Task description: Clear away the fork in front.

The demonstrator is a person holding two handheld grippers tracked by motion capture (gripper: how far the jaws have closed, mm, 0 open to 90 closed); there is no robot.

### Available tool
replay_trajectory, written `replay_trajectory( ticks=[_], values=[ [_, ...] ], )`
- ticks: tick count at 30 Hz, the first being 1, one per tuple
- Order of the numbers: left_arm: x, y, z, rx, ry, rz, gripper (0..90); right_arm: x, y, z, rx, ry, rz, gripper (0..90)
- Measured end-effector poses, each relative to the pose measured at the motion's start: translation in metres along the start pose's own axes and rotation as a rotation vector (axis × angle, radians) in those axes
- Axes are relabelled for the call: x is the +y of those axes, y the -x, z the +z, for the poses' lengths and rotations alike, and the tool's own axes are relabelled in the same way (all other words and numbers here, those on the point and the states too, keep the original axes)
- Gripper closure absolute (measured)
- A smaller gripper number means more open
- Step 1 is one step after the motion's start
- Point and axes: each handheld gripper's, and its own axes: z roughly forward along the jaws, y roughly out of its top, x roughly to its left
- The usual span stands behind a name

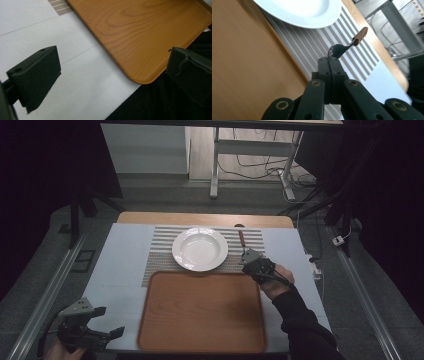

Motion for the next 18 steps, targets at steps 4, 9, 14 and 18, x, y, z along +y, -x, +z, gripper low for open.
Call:
replay_trajectory(
  ticks=[4,9,14,18],
  values=[
    [0.001,0.001,0.002,-0.018,0.004,0.007,0.0,-0.007,0.004,-0.015,0.068,0.065,0.103,89.9],
    [0.003,0.002,0.003,-0.043,0.013,0.007,0.0,-0.017,0.012,-0.029,0.162,0.146,0.249,89.9],
    [0.008,0.005,0.005,-0.063,0.019,0.026,0.0,-0.025,0.013,-0.043,0.231,0.205,0.322,89.9],
    [0.011,0.005,0.007,-0.093,0.027,0.036,0.0,-0.029,0.01,-0.055,0.269,0.248,0.343,89.9]
  ],
)
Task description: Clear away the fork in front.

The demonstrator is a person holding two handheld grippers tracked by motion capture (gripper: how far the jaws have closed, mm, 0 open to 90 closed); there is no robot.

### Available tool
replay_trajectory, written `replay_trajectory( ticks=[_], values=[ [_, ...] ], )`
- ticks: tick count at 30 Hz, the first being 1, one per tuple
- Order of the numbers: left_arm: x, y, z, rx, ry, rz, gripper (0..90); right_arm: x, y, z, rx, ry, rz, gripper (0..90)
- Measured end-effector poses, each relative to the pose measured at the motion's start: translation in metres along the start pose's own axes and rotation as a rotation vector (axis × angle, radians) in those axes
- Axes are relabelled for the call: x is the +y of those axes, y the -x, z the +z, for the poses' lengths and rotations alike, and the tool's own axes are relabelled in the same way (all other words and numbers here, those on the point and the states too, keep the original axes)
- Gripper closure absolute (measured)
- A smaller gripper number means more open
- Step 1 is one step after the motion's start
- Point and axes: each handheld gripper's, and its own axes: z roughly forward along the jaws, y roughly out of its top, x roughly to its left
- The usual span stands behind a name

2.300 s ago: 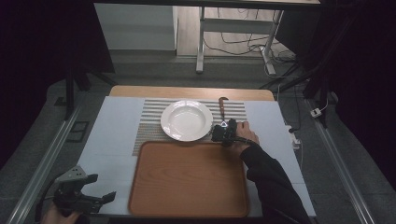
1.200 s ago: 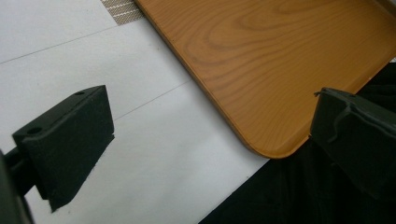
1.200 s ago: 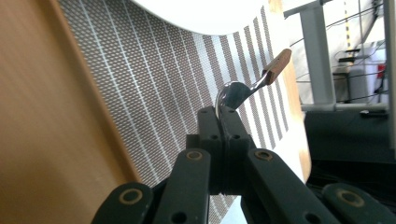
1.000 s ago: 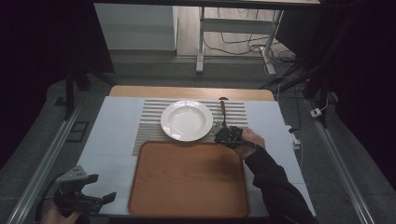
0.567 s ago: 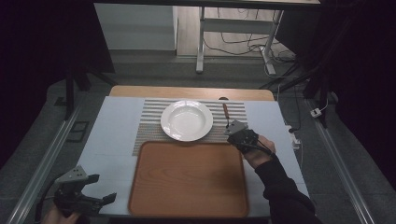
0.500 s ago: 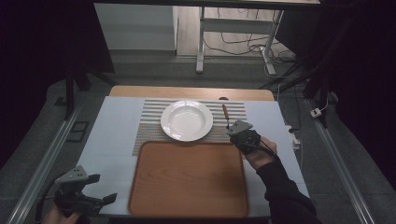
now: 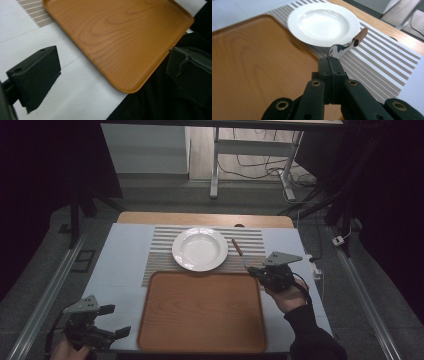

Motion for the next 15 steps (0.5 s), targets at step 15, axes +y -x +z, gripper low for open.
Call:
replay_trajectory(
  ticks=[15],
  values=[
    [0.022,0.008,0.024,-0.128,-0.012,0.074,0.0,-0.008,-0.023,-0.026,0.173,0.066,-0.014,89.9]
  ],
)
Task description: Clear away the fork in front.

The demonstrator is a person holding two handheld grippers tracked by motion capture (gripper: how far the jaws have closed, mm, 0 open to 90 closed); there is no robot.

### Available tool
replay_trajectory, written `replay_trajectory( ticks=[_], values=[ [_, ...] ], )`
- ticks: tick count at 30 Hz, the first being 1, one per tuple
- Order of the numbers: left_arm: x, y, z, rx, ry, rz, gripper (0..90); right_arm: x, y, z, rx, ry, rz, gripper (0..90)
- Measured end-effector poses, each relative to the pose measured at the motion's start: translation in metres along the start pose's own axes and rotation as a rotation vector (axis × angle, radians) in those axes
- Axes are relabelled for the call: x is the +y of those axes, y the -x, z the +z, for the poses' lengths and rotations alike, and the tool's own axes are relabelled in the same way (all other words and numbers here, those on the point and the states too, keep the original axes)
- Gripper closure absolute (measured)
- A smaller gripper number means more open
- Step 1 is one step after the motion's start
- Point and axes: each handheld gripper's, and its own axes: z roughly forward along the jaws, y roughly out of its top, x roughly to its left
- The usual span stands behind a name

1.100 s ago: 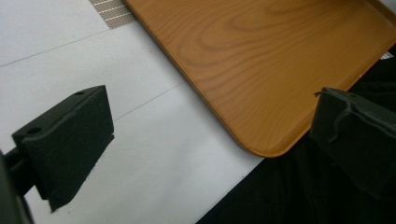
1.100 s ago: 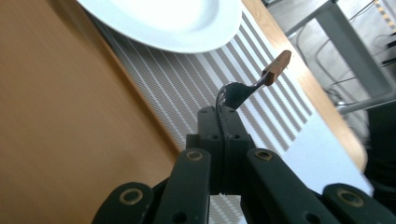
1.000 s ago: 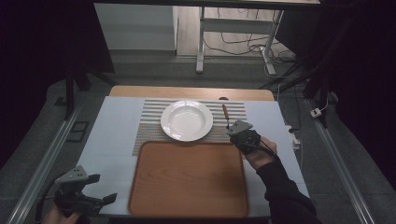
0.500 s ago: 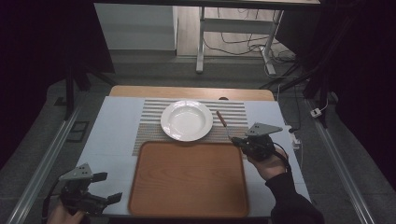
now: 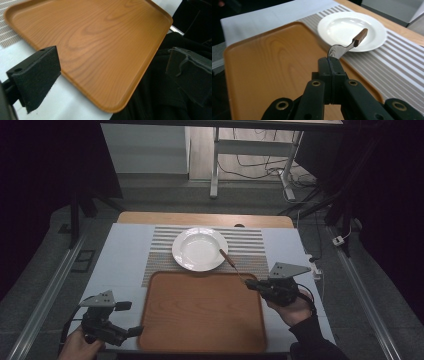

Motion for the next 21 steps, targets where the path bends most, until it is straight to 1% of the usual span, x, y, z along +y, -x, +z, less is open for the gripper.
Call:
replay_trajectory(
  ticks=[2,4,5,7,8,10,11,12,13,14,16,17,18,19,20,21],
  values=[
    [0.003,0.001,0.005,-0.001,-0.004,0.018,0.0,-0.001,-0.005,0.0,0.018,0.0,-0.004,89.9],
    [0.007,0.002,0.009,-0.002,-0.01,0.027,0.0,-0.002,-0.009,0.0,0.038,0.001,-0.001,89.9],
    [0.009,0.002,0.011,-0.005,-0.014,0.032,0.0,-0.002,-0.009,0.0,0.038,0.001,-0.001,89.9],
    [0.015,0.003,0.018,-0.01,-0.023,0.056,0.0,-0.004,-0.014,0.001,0.073,-0.008,-0.003,89.9],
    [0.015,0.003,0.018,-0.01,-0.023,0.056,0.0,-0.004,-0.017,0.002,0.086,-0.009,-0.008,89.9],
    [0.018,0.004,0.023,-0.015,-0.031,0.073,0.0,-0.005,-0.021,0.003,0.118,-0.014,-0.021,89.9],
    [0.02,0.005,0.026,-0.016,-0.037,0.079,0.0,-0.005,-0.023,0.004,0.136,-0.01,-0.017,89.9],
    [0.022,0.005,0.028,-0.019,-0.043,0.09,0.0,-0.005,-0.023,0.004,0.136,-0.01,-0.017,89.9],
    [0.024,0.005,0.03,-0.022,-0.047,0.095,0.0,-0.005,-0.028,0.005,0.162,-0.011,-0.024,89.9],
    [0.029,0.006,0.035,-0.022,-0.06,0.109,0.0,-0.005,-0.03,0.005,0.174,-0.013,-0.021,89.9],
    [0.034,0.007,0.04,-0.024,-0.08,0.122,0.0,-0.006,-0.034,0.007,0.199,-0.014,-0.017,89.9],
    [0.034,0.007,0.04,-0.024,-0.08,0.122,0.0,-0.006,-0.036,0.008,0.21,-0.014,-0.015,89.9],
    [0.039,0.008,0.044,-0.019,-0.091,0.136,0.0,-0.006,-0.038,0.008,0.226,-0.013,-0.012,89.9],
    [0.039,0.008,0.044,-0.019,-0.091,0.136,0.0,-0.007,-0.04,0.009,0.236,-0.015,-0.015,89.9],
    [0.042,0.008,0.046,-0.019,-0.1,0.146,0.0,-0.007,-0.04,0.009,0.236,-0.015,-0.015,89.9],
    [0.045,0.009,0.048,-0.016,-0.101,0.152,0.0,-0.007,-0.044,0.01,0.26,-0.016,-0.015,89.9]
  ],
)
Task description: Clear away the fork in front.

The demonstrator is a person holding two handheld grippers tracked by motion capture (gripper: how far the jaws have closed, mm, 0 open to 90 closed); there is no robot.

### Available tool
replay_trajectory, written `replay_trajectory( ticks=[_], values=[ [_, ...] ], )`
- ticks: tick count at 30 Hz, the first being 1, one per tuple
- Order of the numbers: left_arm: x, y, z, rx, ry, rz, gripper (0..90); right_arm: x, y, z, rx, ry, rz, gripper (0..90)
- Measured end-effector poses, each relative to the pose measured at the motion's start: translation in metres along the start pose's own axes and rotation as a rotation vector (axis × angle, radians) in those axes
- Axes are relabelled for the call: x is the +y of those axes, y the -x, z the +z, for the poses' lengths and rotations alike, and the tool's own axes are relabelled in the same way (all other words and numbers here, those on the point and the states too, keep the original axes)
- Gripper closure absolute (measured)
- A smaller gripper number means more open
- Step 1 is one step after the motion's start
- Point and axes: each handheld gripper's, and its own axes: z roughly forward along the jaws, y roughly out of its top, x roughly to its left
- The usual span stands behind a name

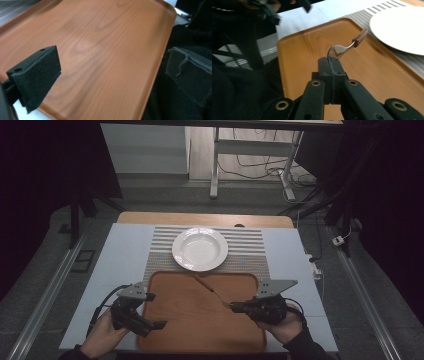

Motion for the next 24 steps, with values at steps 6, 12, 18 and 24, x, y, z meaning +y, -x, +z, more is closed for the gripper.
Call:
replay_trajectory(
  ticks=[6,12,18,24],
  values=[
    [0.021,-0.002,0.014,0.01,-0.04,0.08,0.0,0.0,-0.011,0.009,0.079,-0.015,-0.015,89.9],
    [0.036,-0.002,0.029,-0.003,-0.088,0.184,0.0,0.001,-0.019,0.017,0.139,-0.03,-0.03,89.9],
    [0.048,0.002,0.045,-0.044,-0.135,0.307,2.8,0.002,-0.024,0.023,0.192,-0.053,-0.057,89.9],
    [0.057,0.011,0.058,-0.089,-0.194,0.453,23.7,0.004,-0.029,0.026,0.249,-0.068,-0.094,89.9]
  ],
)
